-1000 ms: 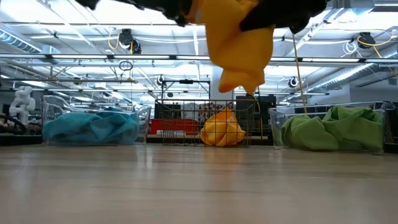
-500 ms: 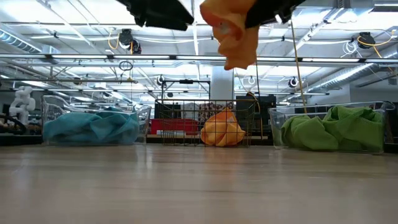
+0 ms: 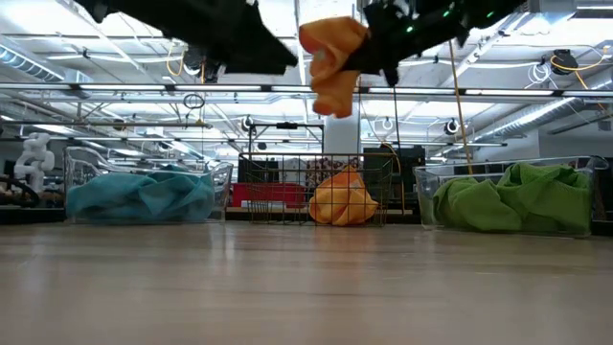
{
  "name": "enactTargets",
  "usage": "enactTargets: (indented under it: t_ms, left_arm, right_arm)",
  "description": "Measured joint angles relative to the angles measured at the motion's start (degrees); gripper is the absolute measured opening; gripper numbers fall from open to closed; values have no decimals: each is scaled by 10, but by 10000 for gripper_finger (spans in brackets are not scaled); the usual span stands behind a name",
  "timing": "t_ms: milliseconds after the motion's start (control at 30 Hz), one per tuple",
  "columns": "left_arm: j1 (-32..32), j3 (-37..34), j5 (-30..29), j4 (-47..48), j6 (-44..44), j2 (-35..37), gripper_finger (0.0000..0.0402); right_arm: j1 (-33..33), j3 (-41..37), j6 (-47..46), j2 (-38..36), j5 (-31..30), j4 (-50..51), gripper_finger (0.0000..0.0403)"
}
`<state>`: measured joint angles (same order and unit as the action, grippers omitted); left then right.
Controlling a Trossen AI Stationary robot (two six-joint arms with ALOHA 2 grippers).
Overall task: Sort microfiber towel by color & place in baskets
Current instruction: Put the yellow towel into the wire basket, then return to Home Position
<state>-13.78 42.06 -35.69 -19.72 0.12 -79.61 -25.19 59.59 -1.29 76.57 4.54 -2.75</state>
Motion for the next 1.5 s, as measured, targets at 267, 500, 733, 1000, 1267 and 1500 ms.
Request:
enactTargets:
  t_ms: [267, 500, 733, 1000, 1267, 1500]
  left_arm:
    - [3, 0, 74, -61, 23, 1, 242]
    - [3, 0, 76, -62, 39, 1, 242]
    - [3, 0, 76, -69, 52, 1, 242]
    - [3, 0, 81, -85, 51, 1, 242]
    - [1, 0, 102, -86, 47, 1, 242]
    - [-5, 0, 101, -84, 47, 1, 242]
  right_arm:
    - [-106, 142, -67, 194, 145, 2, 5]
    - [-111, 210, -84, 309, 166, 72, 8]
    - [-112, 212, -110, 350, 139, 101, 11]
    - [-93, 212, -117, 355, 90, 136, 81]
    - [-84, 212, -130, 353, 93, 190, 178]
    - [-84, 212, -116, 313, 90, 234, 222]
